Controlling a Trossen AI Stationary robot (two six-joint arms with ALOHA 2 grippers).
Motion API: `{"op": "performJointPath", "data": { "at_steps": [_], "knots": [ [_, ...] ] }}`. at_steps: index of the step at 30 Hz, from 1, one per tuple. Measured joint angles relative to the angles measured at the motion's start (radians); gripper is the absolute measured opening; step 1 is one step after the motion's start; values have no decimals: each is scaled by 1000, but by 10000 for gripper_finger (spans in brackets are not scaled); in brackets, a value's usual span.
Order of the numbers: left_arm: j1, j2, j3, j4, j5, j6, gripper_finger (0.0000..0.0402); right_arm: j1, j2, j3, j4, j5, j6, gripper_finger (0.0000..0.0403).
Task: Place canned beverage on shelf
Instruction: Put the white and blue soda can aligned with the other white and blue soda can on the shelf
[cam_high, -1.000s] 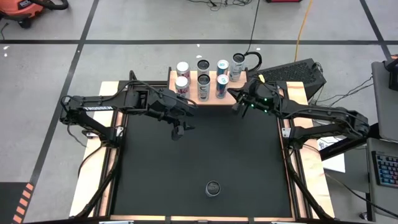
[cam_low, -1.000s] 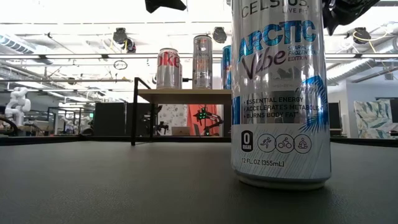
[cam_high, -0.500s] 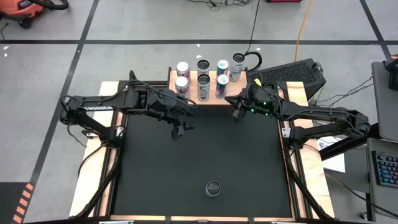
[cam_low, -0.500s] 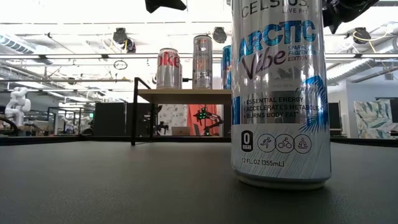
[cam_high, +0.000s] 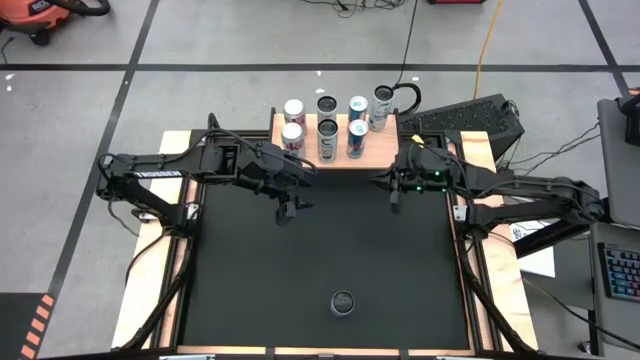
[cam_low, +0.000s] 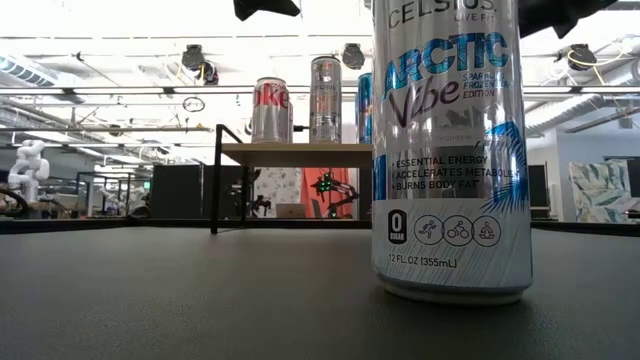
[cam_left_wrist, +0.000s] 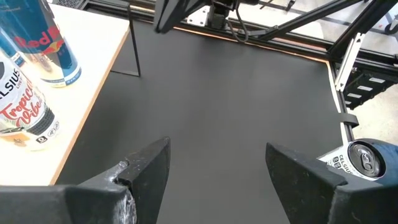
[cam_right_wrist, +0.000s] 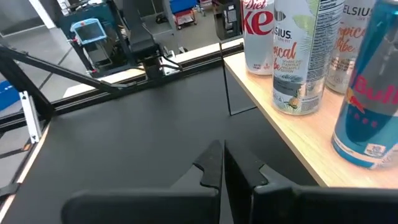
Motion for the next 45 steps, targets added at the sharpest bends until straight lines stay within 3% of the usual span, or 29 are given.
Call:
{"op": "performJointPath", "data": {
  "at_steps": [11,18,32,45],
  "knots": [
    [0,0,0,0,0,0,267,8,-100,0,-120,5,4,0],
    [0,0,0,0,0,0,267,9,-108,0,-137,111,24,1],
    [0,0,0,-1,0,0,267,9,-108,0,-247,109,152,72],
    [0,0,0,-2,0,0,267,9,-107,0,-245,110,153,77]
  ]
}}
